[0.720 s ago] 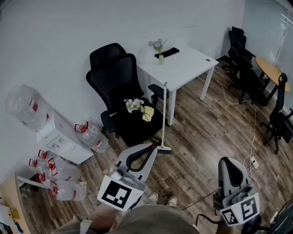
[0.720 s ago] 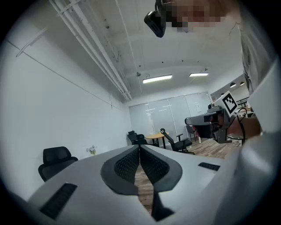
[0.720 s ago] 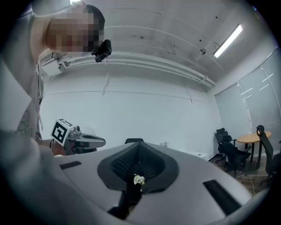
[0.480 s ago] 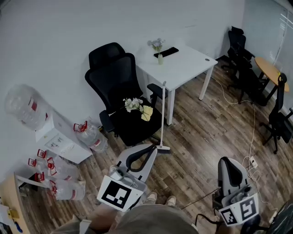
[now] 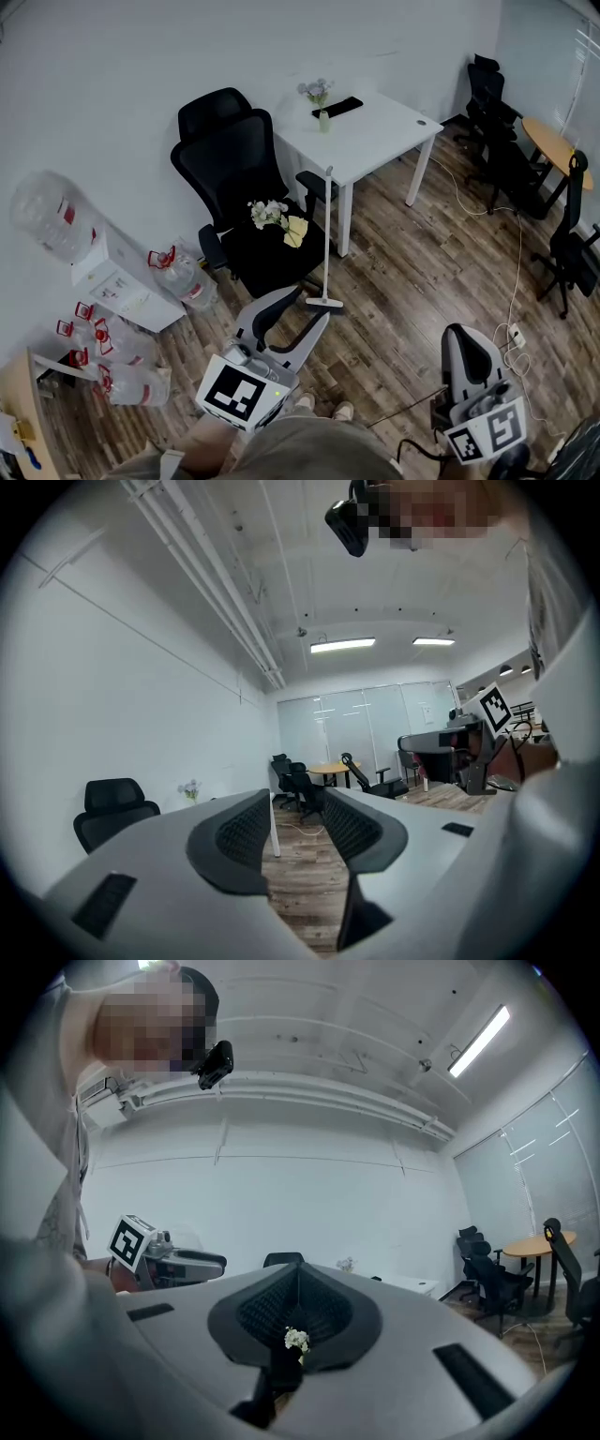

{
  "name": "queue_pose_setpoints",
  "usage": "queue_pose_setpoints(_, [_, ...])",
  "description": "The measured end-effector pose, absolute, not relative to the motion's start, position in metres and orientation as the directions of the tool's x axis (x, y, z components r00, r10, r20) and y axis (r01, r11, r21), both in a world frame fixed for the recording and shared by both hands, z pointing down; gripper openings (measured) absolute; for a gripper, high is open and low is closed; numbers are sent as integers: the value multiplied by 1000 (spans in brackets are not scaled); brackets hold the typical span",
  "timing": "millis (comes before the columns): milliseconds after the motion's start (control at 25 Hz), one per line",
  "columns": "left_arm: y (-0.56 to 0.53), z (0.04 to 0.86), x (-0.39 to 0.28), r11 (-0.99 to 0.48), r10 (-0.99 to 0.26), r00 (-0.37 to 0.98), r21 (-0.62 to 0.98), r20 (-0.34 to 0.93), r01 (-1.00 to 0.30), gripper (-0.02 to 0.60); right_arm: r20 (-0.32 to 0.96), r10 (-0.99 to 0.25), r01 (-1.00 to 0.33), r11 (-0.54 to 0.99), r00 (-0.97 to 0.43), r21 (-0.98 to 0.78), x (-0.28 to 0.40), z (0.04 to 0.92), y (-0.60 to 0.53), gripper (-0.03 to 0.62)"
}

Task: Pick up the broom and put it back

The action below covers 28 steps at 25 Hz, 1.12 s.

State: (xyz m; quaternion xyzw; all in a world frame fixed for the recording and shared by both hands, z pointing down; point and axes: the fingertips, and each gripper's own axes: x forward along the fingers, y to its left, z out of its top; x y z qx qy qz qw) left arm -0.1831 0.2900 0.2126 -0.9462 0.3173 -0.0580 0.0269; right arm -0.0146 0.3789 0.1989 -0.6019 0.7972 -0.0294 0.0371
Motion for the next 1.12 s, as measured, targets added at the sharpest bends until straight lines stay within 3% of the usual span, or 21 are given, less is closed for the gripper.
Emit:
queue_pose_setpoints(560, [264, 221, -164, -754, -656, 749, -127, 89, -645, 206, 8, -960, -955, 278, -281, -104, 26, 221, 363, 32])
queue_pose_setpoints(1120, [119, 247, -117, -766, -642, 756, -100, 129, -634, 206, 63, -959, -958, 268, -275, -98, 59, 239, 216, 32])
